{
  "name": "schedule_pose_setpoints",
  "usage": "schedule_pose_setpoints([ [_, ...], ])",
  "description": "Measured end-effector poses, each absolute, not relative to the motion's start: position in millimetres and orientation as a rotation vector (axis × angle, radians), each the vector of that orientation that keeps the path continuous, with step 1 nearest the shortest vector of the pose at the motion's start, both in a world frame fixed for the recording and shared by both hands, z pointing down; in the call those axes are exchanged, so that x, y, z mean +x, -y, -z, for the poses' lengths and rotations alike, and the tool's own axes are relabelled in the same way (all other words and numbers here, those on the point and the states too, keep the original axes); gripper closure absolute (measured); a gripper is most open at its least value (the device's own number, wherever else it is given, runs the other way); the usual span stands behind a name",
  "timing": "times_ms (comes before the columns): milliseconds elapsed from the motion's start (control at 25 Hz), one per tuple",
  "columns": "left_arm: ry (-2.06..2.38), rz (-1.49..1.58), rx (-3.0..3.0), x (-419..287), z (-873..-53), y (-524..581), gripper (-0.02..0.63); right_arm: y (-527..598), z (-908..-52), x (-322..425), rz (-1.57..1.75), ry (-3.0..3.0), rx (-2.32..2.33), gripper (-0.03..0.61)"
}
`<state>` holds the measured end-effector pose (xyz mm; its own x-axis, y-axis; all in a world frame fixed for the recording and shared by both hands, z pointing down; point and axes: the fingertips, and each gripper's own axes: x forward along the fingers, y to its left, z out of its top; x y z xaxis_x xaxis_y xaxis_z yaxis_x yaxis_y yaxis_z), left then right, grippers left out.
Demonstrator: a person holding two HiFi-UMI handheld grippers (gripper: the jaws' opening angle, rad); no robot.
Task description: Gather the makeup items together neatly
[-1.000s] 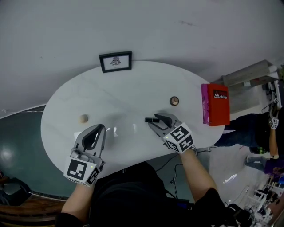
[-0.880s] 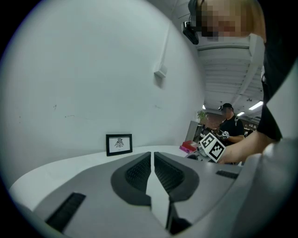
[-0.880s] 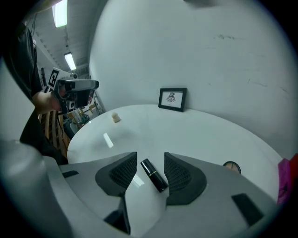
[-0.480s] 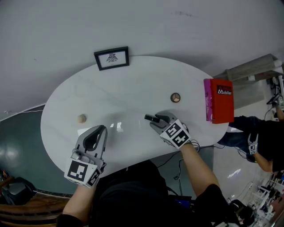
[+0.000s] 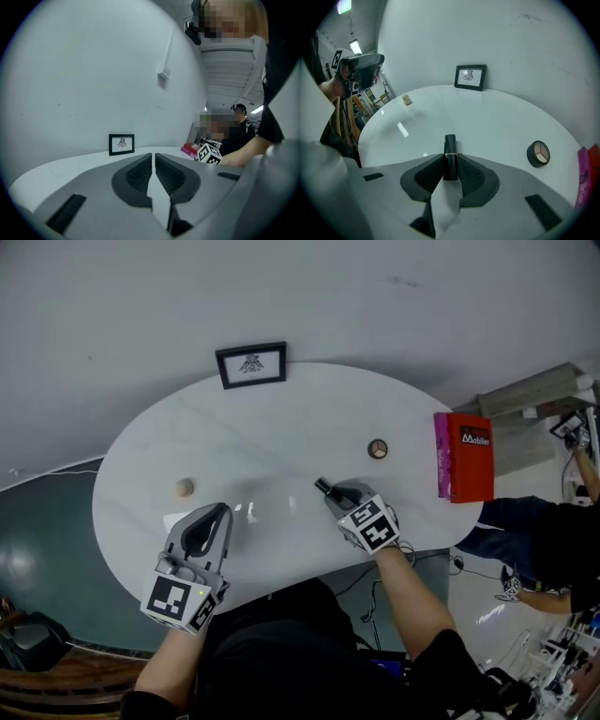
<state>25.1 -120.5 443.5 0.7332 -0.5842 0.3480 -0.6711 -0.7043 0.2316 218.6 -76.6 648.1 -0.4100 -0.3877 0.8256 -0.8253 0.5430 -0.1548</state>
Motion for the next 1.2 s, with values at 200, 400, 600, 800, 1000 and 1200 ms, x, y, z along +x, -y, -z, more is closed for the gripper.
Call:
schedule_pose_setpoints([
  [200,1.004,-0.328,2.591,0.3,-436.4,117.1,0.584,87.2,-623.8,204.1,-0.772,2.047,1.063,0.474],
  [400,1.068,-0.362,2.641,-33.4,-424.9,111.6,0.583,102.2,-592.6,174.0,-0.814,2.088,1.143,0.476],
  [600,1.130,-0.353,2.630,-76.4,-419.1,100.6,0.583,110.5,-572.1,125.5,-0.816,2.110,1.176,0.476],
  [800,1.154,-0.302,2.612,-122.4,-417.5,88.2,0.584,115.4,-565.7,60.6,-0.832,2.129,1.185,0.474],
  [1000,1.195,-0.270,2.598,-160.7,-414.4,86.5,0.586,125.9,-573.8,2.8,-0.860,2.123,1.175,0.474],
  [1200,1.232,-0.236,2.571,-177.2,-414.9,90.8,0.586,136.0,-599.0,-28.0,-0.905,2.080,1.163,0.474],
])
